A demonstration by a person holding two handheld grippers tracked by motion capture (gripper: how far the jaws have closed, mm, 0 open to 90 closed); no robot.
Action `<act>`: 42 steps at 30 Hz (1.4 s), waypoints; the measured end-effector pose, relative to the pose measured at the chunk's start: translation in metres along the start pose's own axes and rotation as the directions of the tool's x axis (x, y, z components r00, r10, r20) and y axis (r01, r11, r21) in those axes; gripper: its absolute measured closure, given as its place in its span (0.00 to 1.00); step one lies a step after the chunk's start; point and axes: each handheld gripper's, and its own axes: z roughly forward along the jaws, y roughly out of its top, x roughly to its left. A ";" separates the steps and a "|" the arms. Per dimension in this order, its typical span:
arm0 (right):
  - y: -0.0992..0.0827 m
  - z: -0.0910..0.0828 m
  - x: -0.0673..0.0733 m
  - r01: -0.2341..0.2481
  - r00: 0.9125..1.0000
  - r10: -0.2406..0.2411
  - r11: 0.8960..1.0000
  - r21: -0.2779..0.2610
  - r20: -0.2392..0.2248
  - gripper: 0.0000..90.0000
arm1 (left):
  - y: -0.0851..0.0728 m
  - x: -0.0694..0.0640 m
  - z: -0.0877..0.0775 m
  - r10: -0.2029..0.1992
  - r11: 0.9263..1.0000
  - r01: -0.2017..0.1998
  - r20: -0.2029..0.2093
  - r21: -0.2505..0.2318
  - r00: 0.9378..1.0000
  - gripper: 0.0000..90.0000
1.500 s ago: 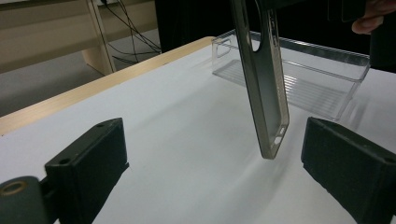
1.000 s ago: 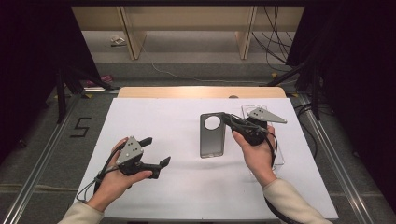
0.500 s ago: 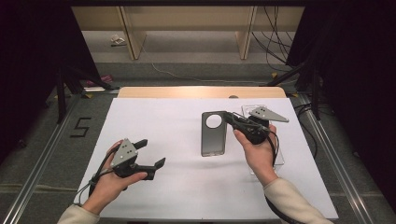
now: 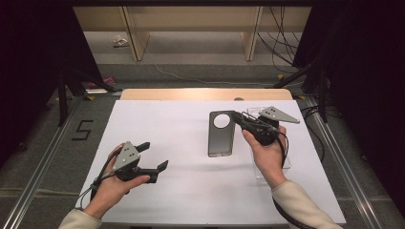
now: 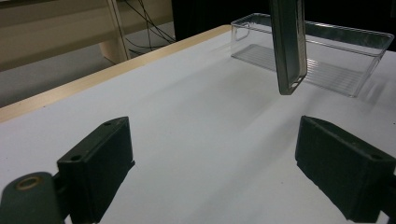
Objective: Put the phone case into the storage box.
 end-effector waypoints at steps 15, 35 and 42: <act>0.004 -0.004 -0.006 -0.007 1.000 0.007 1.000 -0.013 0.017 0.94 | -0.001 0.002 0.000 -0.004 1.000 0.004 -0.011 -0.001 1.000 0.14; 0.009 -0.009 -0.015 -0.009 0.999 0.010 0.999 -0.031 0.042 0.94 | -0.002 0.003 0.001 -0.013 1.000 0.013 -0.012 -0.006 1.000 0.16; 0.009 -0.010 -0.018 -0.014 0.999 0.015 0.999 -0.034 0.049 0.94 | -0.002 0.003 0.001 -0.013 1.000 0.013 -0.011 -0.003 1.000 0.16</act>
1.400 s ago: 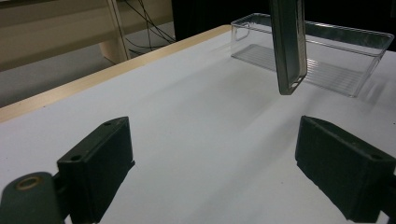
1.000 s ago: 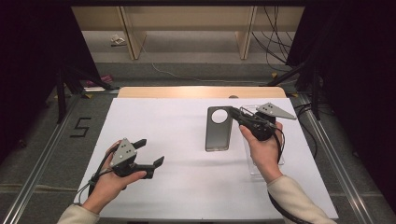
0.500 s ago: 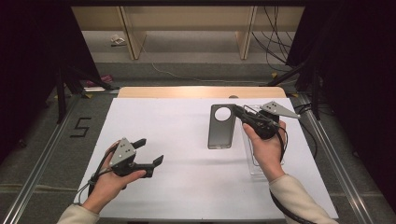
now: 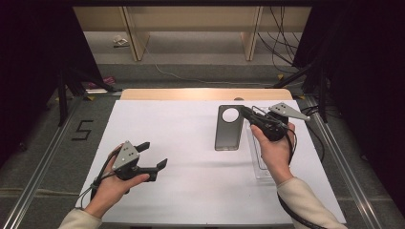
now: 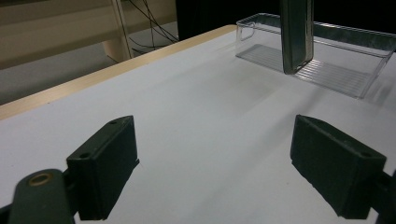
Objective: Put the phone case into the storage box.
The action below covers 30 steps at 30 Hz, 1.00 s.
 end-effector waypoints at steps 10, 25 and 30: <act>0.004 -0.004 -0.006 -0.005 1.000 0.006 1.000 -0.014 0.014 0.94 | 0.001 0.000 -0.001 -0.001 1.000 0.001 -0.005 0.000 1.000 0.16; 0.009 -0.009 -0.012 -0.015 0.999 0.016 0.999 -0.034 0.027 0.94 | 0.001 0.000 0.000 0.000 1.000 0.000 -0.003 -0.001 1.000 0.17; 0.011 -0.010 -0.014 -0.015 0.999 0.016 0.999 -0.036 0.034 0.94 | 0.001 0.001 -0.001 -0.004 1.000 0.004 -0.005 -0.004 1.000 0.17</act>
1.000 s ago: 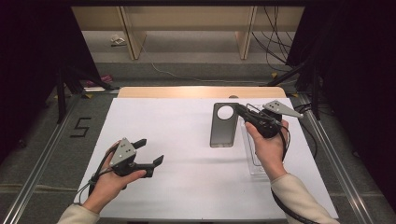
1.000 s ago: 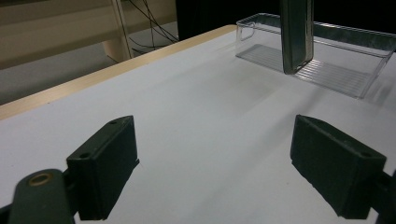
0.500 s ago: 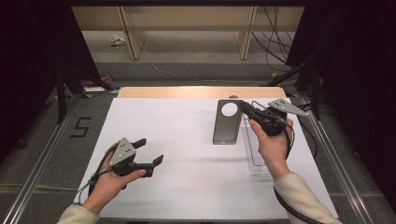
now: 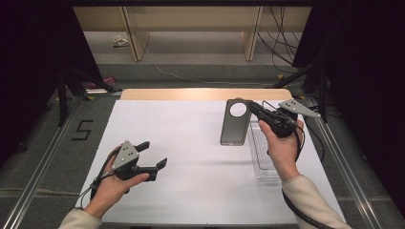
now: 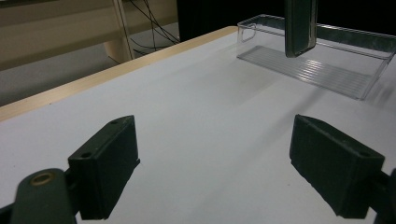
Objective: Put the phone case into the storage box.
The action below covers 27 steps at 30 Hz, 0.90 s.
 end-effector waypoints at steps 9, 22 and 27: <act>0.002 -0.002 -0.004 0.000 1.000 0.000 1.000 -0.007 0.012 0.94 | 0.000 0.000 0.000 0.001 1.000 -0.001 -0.001 0.002 1.000 0.17; 0.005 -0.005 -0.010 0.003 0.999 -0.003 1.000 -0.021 0.035 0.94 | 0.000 0.001 0.000 -0.002 1.000 0.002 -0.003 0.001 1.000 0.17; 0.006 -0.006 -0.012 0.002 0.999 -0.001 1.000 -0.023 0.041 0.94 | 0.000 0.001 0.000 -0.002 1.000 0.002 -0.003 0.002 1.000 0.17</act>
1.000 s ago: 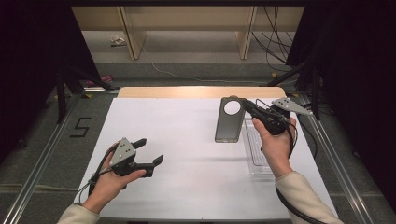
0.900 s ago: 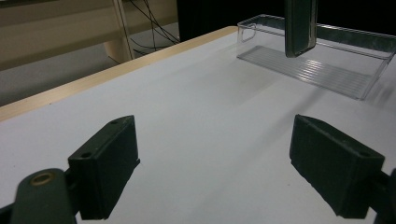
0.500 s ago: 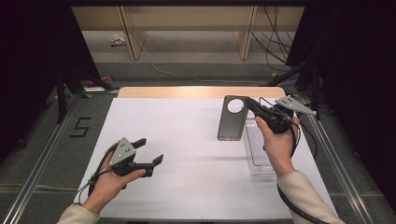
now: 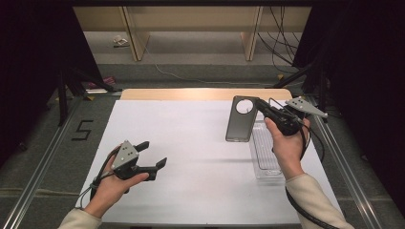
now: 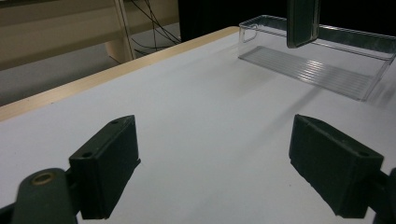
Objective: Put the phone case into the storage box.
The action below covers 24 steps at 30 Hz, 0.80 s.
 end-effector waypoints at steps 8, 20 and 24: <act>0.003 -0.003 -0.004 -0.001 1.000 0.001 1.000 -0.012 0.013 0.94 | 0.000 0.000 0.000 -0.001 1.000 0.001 -0.002 0.000 1.000 0.17; 0.005 -0.006 -0.011 -0.001 0.999 0.002 1.000 -0.020 0.039 0.94 | 0.000 0.001 0.000 -0.003 1.000 0.003 -0.004 -0.002 1.000 0.17; 0.006 -0.007 -0.014 0.002 0.999 -0.001 1.000 -0.028 0.048 0.94 | 0.000 0.001 0.000 -0.002 1.000 0.002 -0.005 -0.004 1.000 0.17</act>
